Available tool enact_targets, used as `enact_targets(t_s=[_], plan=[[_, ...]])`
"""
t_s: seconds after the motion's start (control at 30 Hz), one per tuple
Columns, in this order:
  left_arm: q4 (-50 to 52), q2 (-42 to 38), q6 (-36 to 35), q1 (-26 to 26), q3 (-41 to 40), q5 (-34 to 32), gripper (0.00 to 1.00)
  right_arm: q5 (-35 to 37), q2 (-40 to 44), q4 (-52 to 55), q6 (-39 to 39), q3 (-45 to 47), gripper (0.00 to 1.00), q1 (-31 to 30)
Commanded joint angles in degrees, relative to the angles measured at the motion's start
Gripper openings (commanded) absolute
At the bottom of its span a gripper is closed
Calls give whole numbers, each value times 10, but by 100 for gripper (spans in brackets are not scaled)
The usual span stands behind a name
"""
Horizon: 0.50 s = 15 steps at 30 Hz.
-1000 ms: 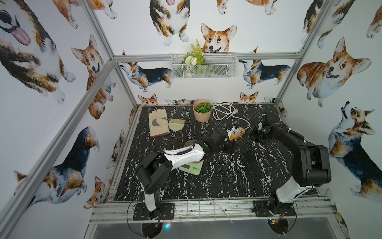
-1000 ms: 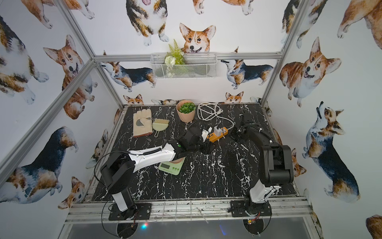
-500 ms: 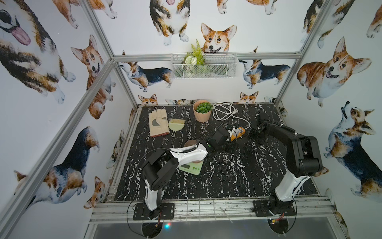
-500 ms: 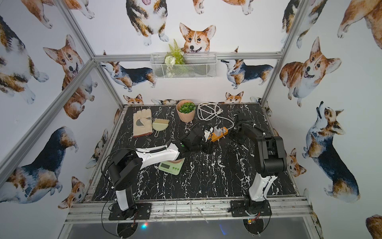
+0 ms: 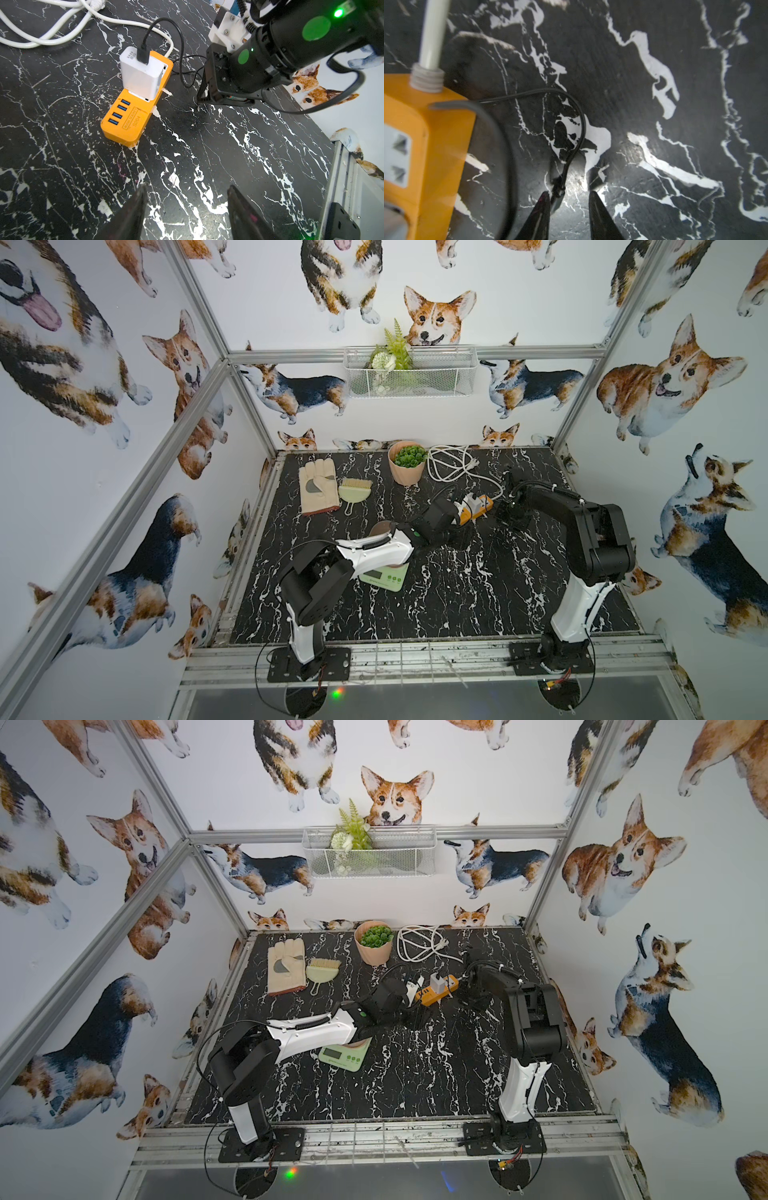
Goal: Charge the electronic scale
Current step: Pick up the charging cable from the center of the board.
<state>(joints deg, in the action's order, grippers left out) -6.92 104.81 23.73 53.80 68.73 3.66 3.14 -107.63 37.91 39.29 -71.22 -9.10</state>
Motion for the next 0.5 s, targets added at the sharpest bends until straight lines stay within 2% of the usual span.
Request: enact_targets(t_s=[0.0,0.2,0.37,0.47], plan=[[-9,-10,-4,-3,-6,-7,64,7,-9,0,18,5,32,-2],[-9,-22,-5,-6,-14,-8,64,7,-27,1,12,-4,26,-3],[-10,-19,-4,-6,-11,-5,64,9,-20,-1,8,3,9,-3],[-11,-14,-2,-6,-7,0,64,4,-12,-4,9,8,4,-4]])
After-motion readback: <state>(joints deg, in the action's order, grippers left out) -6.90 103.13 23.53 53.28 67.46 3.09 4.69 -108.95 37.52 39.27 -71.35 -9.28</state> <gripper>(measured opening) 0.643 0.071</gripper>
